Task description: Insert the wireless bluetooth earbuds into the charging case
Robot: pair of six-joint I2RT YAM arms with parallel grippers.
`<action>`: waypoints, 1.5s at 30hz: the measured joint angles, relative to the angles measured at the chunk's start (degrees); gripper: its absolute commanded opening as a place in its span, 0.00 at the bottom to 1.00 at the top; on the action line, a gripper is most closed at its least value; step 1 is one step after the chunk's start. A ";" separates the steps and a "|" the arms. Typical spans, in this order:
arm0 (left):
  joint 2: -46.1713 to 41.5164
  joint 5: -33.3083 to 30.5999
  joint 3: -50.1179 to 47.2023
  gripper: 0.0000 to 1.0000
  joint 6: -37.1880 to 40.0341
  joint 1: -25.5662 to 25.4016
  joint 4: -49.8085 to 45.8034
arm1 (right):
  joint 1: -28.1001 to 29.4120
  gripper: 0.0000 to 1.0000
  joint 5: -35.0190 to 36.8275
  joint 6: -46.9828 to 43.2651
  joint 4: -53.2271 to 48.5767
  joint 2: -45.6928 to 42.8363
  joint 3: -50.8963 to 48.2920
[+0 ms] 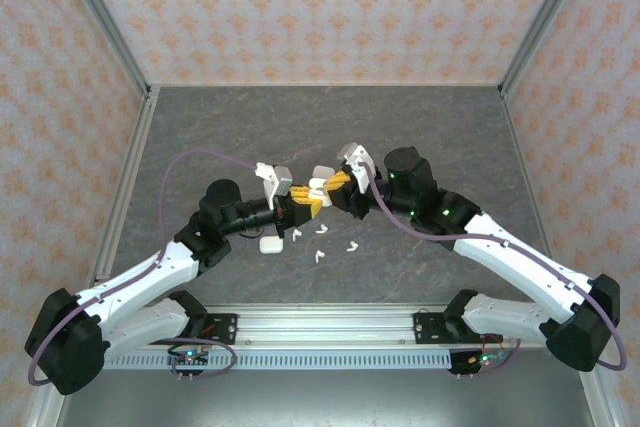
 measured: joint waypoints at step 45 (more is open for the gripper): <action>-1.99 -1.53 -1.18 0.00 4.98 0.00 3.96 | -0.46 0.64 0.70 12.46 -4.20 0.00 9.22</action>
